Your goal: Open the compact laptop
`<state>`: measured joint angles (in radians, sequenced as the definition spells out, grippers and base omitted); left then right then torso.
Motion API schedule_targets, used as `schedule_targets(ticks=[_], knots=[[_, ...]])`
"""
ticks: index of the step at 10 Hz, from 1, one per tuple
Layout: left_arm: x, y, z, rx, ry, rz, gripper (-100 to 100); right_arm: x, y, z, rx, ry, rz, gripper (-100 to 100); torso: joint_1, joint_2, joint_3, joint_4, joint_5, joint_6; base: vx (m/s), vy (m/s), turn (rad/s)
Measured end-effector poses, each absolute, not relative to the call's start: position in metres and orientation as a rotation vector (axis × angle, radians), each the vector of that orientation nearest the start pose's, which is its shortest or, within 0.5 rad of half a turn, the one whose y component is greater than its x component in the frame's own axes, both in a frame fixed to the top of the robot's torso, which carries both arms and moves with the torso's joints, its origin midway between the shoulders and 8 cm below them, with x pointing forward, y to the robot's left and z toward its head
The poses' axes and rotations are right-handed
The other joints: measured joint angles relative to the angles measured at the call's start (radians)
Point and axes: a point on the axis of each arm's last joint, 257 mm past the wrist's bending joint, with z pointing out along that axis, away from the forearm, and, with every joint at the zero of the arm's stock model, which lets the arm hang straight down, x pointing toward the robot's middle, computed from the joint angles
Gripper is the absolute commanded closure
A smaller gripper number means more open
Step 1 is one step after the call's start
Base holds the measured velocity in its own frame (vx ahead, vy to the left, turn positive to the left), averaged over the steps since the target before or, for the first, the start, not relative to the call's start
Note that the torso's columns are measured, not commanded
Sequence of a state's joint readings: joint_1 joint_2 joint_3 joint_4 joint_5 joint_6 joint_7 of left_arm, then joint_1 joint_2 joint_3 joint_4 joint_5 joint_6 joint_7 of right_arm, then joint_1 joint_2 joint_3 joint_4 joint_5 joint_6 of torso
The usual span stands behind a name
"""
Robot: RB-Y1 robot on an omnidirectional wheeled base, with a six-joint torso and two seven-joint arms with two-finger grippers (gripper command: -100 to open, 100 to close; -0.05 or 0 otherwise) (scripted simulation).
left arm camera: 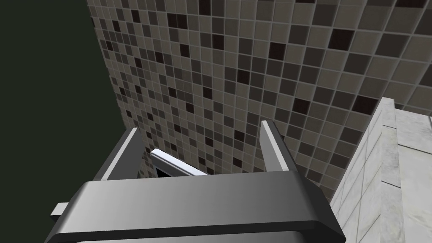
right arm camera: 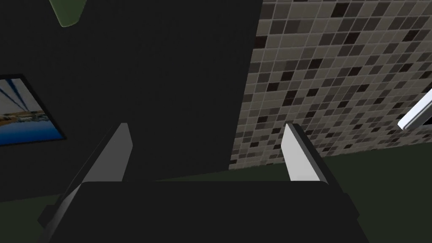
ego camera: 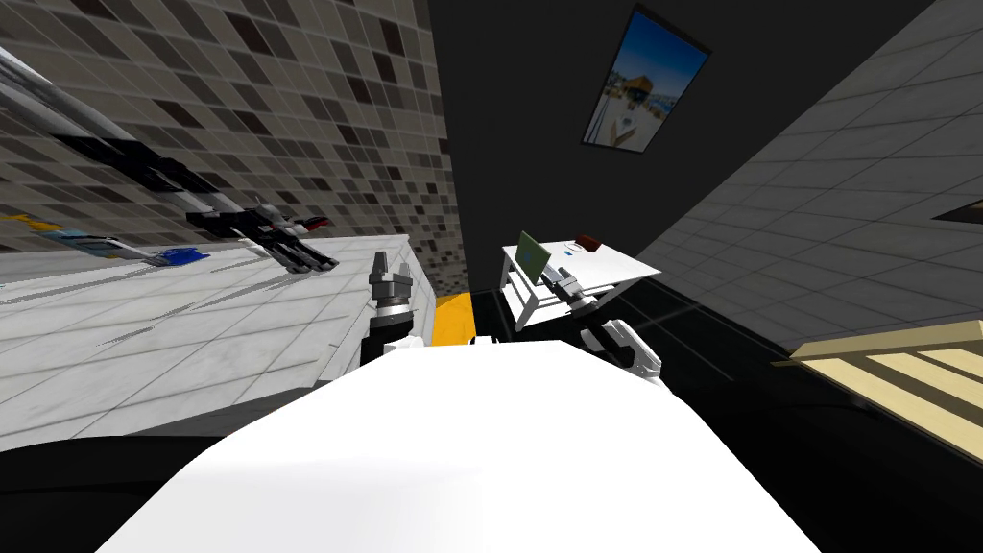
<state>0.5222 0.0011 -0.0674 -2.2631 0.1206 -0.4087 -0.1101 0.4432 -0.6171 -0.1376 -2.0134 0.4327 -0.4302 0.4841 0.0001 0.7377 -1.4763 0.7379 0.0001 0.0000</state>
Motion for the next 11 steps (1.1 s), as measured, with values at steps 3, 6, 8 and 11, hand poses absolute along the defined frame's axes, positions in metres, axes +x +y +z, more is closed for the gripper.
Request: schedule_targets(ticks=[3,6,8,11], knots=[[0.362,0.274,-0.01,-0.801,0.668,-1.309,0,0.414,-0.326,-0.111,-0.424,1.386,0.135,-100,0.0,0.0,0.0,0.0,0.0,0.0,0.074,0.088,-0.019],[0.362,0.274,-0.01,-0.801,0.668,-1.309,0,0.421,-0.36,-0.126,-0.573,1.434,-0.046,-100,0.0,0.001,0.001,0.0,0.0,0.0,0.072,0.09,-0.02],[0.362,0.274,-0.01,-0.801,0.668,-1.309,0,0.427,-0.381,-0.129,-0.65,1.451,-0.142,-100,-0.001,0.002,0.001,0.0,0.0,0.0,0.046,0.067,-0.007],[0.362,0.274,-0.01,-0.801,0.668,-1.309,0,0.437,-0.414,-0.131,-0.781,1.472,-0.31,-100,0.001,-0.001,-0.001,0.0,0.0,0.0,0.067,0.089,-0.02]])
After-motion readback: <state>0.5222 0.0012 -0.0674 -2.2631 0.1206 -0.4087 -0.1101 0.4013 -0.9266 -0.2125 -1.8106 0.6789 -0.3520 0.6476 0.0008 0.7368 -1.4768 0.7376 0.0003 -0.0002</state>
